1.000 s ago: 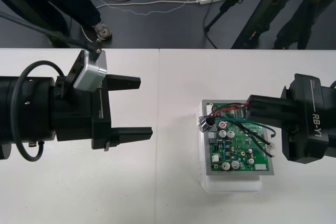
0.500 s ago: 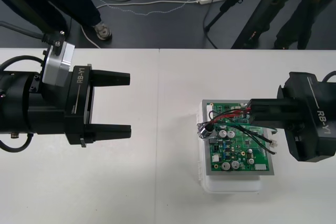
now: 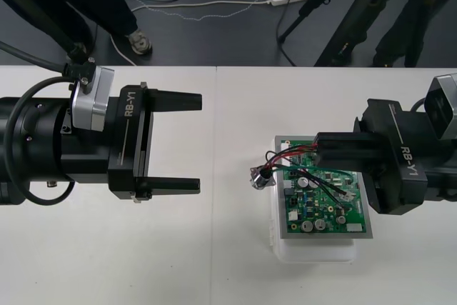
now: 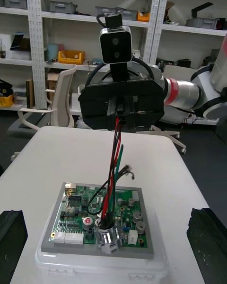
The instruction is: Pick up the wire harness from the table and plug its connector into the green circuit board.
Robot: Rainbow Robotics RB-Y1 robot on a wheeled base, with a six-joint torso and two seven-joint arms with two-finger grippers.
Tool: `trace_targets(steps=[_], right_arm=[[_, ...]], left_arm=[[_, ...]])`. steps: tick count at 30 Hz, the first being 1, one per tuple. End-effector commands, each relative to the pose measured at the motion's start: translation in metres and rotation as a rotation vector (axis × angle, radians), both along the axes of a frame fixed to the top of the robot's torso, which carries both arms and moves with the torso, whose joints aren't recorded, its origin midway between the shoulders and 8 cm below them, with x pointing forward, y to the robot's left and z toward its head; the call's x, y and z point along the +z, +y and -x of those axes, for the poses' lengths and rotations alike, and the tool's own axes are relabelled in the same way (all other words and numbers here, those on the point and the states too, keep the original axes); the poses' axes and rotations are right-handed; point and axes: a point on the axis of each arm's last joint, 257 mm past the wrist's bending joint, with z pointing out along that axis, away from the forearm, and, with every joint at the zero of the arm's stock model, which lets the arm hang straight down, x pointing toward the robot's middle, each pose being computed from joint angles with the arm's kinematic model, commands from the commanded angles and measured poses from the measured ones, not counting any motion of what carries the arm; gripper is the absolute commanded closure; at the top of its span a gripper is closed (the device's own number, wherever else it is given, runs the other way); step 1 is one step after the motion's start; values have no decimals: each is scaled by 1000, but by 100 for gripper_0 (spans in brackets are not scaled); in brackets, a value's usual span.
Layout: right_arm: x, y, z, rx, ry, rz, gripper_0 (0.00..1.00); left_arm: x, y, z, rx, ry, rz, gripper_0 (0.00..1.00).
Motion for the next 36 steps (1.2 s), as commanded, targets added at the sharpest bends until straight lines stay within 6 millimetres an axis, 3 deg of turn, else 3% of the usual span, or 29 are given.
trace_targets(steps=[1, 23, 36], right_arm=[[14, 11, -1, 11, 24, -47, 100], [8, 24, -9, -20, 40, -75, 100], [7, 29, -8, -19, 52, -91, 100]], left_arm=[[6, -14, 8, -48, -29, 11, 0], [23, -78, 5, -50, -34, 100, 0], [29, -101, -2, -15, -9, 136, 0]])
